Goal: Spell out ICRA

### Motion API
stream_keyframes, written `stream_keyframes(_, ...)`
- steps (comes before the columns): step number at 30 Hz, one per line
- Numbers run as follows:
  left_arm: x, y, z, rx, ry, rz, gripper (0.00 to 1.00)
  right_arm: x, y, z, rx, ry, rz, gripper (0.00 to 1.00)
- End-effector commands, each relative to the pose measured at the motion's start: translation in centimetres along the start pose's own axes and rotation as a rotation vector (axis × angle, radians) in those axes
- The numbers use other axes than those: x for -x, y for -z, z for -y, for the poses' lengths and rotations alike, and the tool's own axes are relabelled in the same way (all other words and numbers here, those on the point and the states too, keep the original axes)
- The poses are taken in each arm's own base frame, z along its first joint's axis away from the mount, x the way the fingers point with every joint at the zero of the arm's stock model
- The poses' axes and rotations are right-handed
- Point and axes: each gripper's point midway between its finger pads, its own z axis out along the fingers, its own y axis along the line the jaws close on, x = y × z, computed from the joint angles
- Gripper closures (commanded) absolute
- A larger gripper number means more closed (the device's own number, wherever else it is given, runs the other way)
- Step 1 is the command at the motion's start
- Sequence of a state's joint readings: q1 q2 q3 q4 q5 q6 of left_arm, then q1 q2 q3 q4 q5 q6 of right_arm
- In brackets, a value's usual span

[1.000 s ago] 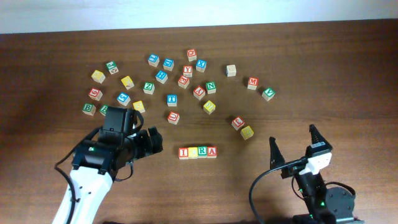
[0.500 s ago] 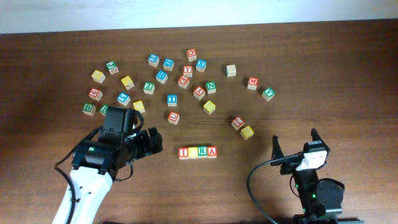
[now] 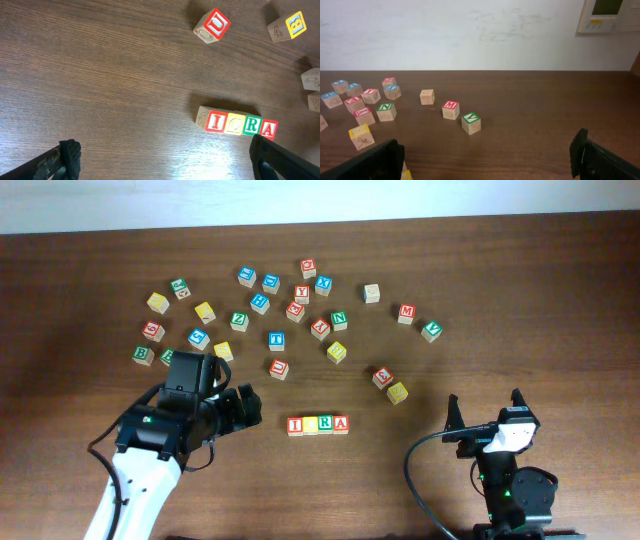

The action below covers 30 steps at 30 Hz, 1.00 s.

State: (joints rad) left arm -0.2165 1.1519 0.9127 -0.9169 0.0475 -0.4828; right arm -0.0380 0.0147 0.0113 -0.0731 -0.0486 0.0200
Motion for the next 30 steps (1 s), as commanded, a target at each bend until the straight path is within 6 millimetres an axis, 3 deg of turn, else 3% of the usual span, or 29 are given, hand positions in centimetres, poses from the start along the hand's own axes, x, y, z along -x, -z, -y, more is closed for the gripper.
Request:
stream_keyframes(1,0.6,0.5,0.0,-0.001,0.004,0.029,0.01,-0.1,0.0,0.3,-0.013,-0.007,0.001,0.02)
stream_keyframes(10,0.6,0.5,0.0,-0.001,0.004,0.028,0.01,-0.1,0.0,0.3,-0.013,-0.007,0.001,0.01)
stream_keyframes(13,-0.6,0.6,-0.6,0.024,0.006,-0.02,0.01,-0.1,0.0,0.3,-0.013,-0.007,0.001,0.02)
stream_keyframes(18,-0.7,0.7,-0.4,0.013,-0.038,-0.021,0.01,-0.1,0.0,0.3,-0.013,-0.007,0.001,0.02)
stream_keyframes(21,-0.4,0.9,-0.3,-0.002,-0.155,0.017,0.01,-0.1,0.0,0.3,-0.013,-0.007,0.001,0.02)
stream_keyframes(25,-0.4,0.5,-1.0,-0.036,-0.147,0.103,0.01,-0.1,0.0,0.3,-0.013,-0.007,0.001,0.02)
stream_keyframes(30,-1.9,0.0,-1.7,-0.166,-0.255,0.239,0.01,-0.1,0.0,0.3,-0.013,-0.007,0.001,0.02)
